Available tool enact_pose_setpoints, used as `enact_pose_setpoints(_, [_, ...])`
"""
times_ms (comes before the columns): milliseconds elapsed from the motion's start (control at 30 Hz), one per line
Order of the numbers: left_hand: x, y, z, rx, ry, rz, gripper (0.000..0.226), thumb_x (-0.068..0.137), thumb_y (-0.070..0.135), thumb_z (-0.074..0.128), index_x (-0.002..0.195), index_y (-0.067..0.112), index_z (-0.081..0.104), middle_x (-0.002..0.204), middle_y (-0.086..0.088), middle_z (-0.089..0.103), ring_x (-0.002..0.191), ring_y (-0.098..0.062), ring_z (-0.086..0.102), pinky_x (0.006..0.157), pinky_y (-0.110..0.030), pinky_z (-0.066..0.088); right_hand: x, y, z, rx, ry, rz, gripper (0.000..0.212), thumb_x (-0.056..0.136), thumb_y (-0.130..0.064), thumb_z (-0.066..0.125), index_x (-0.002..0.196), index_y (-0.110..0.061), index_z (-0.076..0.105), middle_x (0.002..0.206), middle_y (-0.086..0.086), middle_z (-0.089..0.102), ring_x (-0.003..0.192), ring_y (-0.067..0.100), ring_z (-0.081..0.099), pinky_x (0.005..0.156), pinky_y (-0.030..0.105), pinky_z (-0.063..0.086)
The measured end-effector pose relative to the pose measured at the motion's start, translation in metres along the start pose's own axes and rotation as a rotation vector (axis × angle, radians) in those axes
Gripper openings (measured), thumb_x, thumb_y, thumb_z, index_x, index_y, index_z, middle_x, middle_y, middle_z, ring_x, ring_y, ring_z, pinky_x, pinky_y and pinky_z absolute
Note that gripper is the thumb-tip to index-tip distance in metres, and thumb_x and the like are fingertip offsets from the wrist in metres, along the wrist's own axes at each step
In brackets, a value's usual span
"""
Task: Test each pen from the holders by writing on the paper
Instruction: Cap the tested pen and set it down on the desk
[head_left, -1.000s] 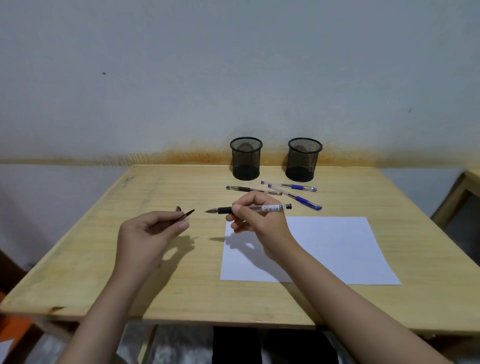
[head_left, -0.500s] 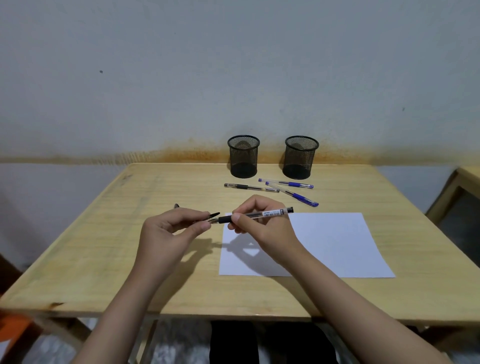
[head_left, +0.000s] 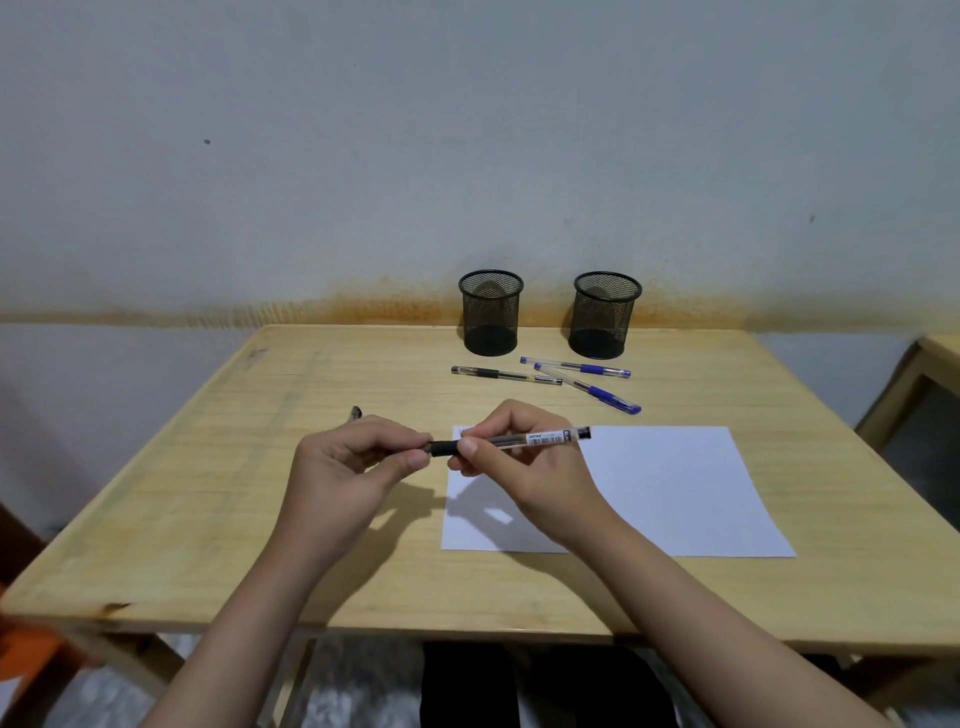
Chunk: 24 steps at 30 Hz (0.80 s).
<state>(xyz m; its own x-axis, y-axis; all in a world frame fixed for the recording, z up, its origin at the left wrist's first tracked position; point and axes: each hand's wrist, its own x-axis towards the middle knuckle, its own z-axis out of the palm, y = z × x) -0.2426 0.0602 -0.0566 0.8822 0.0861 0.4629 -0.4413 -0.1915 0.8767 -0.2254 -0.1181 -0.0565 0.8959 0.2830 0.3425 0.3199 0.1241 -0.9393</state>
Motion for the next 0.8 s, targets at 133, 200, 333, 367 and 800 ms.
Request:
enact_pose_setpoints(133, [0.004, -0.003, -0.006, -0.015, -0.034, 0.038, 0.020, 0.068, -0.009, 0.071, 0.072, 0.011, 0.074, 0.076, -0.009, 0.071, 0.076, -0.021, 0.066, 0.072, -0.026, 0.053, -0.003, 0.002, 0.008, -0.045, 0.024, -0.044, 0.008, 0.084, -0.002, 0.067, 0.080, -0.004, 0.062, 0.070, -0.003, 0.071, 0.075, 0.015, 0.073, 0.067, 0.021, 0.054])
enact_pose_setpoints(200, [0.010, -0.004, -0.010, -0.009, -0.077, 0.043, 0.015, 0.067, -0.002, 0.075, 0.072, 0.012, 0.074, 0.076, -0.006, 0.071, 0.075, -0.019, 0.066, 0.072, -0.026, 0.052, 0.000, 0.000, 0.009, -0.043, -0.003, -0.028, 0.011, 0.084, -0.003, 0.068, 0.080, -0.011, 0.061, 0.073, -0.002, 0.072, 0.078, 0.018, 0.073, 0.070, 0.024, 0.056])
enact_pose_setpoints(333, [0.028, -0.009, -0.024, -0.062, -0.117, 0.016, 0.017, 0.066, 0.004, 0.071, 0.077, 0.016, 0.076, 0.082, -0.002, 0.074, 0.084, -0.020, 0.068, 0.078, -0.028, 0.053, 0.012, -0.005, 0.009, 0.055, -0.130, 0.018, 0.018, 0.082, 0.006, 0.066, 0.096, -0.006, 0.064, 0.089, 0.007, 0.073, 0.084, 0.016, 0.072, 0.077, 0.026, 0.056])
enact_pose_setpoints(367, [0.032, -0.009, -0.028, -0.063, -0.116, 0.016, 0.017, 0.066, 0.004, 0.074, 0.078, 0.015, 0.076, 0.086, -0.002, 0.075, 0.088, -0.020, 0.068, 0.082, -0.030, 0.053, 0.015, -0.005, 0.010, 0.127, -0.200, 0.036, 0.020, 0.083, 0.007, 0.062, 0.100, -0.004, 0.064, 0.092, 0.009, 0.073, 0.085, 0.016, 0.072, 0.079, 0.028, 0.055])
enact_pose_setpoints(800, [0.026, -0.057, -0.095, 0.447, 0.003, -0.273, 0.042, 0.082, 0.039, 0.065, 0.122, 0.034, 0.058, 0.131, 0.012, 0.053, 0.122, -0.004, 0.042, 0.099, -0.029, 0.032, 0.062, 0.034, 0.054, -0.213, 0.078, 0.387, 0.013, 0.077, -0.008, 0.076, 0.076, -0.014, 0.065, 0.060, 0.000, 0.063, 0.059, 0.014, 0.062, 0.068, 0.030, 0.058])
